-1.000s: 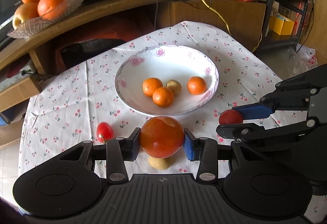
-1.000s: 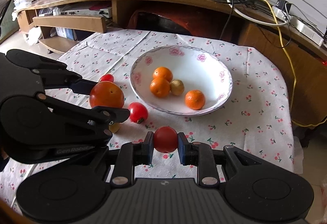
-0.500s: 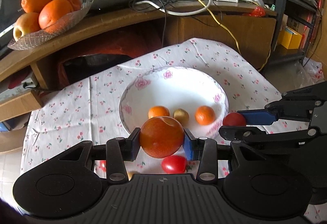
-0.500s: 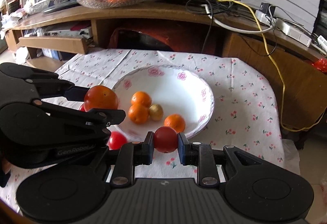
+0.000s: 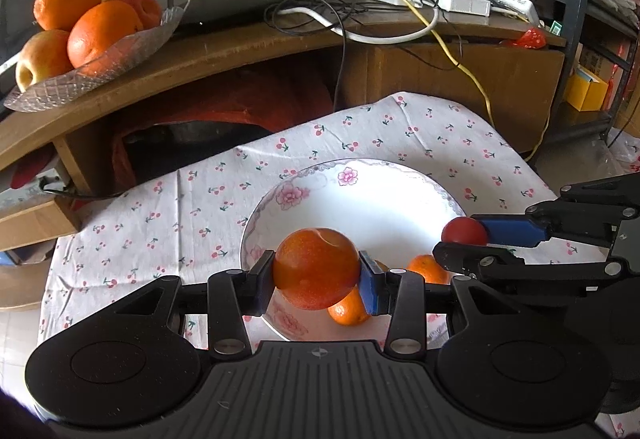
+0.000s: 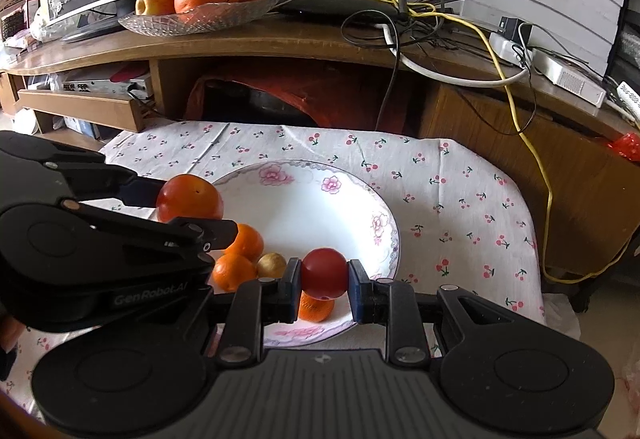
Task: Organize fruits
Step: 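Carry both held tomatoes over the white bowl with both tools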
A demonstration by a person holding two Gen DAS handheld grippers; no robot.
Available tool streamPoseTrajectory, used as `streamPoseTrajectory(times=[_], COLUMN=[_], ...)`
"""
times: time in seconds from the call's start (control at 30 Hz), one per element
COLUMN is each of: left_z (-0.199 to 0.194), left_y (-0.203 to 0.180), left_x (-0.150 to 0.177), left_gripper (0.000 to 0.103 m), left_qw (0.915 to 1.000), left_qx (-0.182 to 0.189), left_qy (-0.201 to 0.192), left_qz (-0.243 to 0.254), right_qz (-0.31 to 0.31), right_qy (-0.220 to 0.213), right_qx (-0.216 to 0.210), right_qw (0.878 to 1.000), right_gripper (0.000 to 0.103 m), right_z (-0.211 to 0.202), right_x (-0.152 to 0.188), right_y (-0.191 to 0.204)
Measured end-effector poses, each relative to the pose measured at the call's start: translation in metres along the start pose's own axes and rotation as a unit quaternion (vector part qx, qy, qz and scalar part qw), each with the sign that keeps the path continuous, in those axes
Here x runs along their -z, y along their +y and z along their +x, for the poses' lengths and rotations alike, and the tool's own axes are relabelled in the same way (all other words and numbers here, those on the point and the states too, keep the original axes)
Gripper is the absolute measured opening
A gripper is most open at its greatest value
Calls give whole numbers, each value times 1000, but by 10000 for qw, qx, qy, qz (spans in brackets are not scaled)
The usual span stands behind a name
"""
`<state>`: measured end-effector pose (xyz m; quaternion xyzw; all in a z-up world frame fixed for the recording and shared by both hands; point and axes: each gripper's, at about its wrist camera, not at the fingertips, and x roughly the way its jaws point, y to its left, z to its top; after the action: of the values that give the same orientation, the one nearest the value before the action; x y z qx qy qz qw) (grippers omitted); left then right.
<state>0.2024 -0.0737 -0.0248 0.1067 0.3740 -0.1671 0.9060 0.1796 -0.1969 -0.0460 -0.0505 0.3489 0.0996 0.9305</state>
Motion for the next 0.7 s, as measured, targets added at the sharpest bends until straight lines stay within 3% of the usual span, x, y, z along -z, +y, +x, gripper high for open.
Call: streamPoseTrajectory(times=[0.7], left_z=[37], left_y=[17], left_x=[-8], left_gripper=[50], left_qw=[9993], left_qx=[-147], left_qy=[221], left_qz=[-268], right_qz=[25], right_qy=[42], right_qx=[-137], right_qw=[9999], right_gripper=[27], right_z=[44], right_x=[-15], right_y=[-8])
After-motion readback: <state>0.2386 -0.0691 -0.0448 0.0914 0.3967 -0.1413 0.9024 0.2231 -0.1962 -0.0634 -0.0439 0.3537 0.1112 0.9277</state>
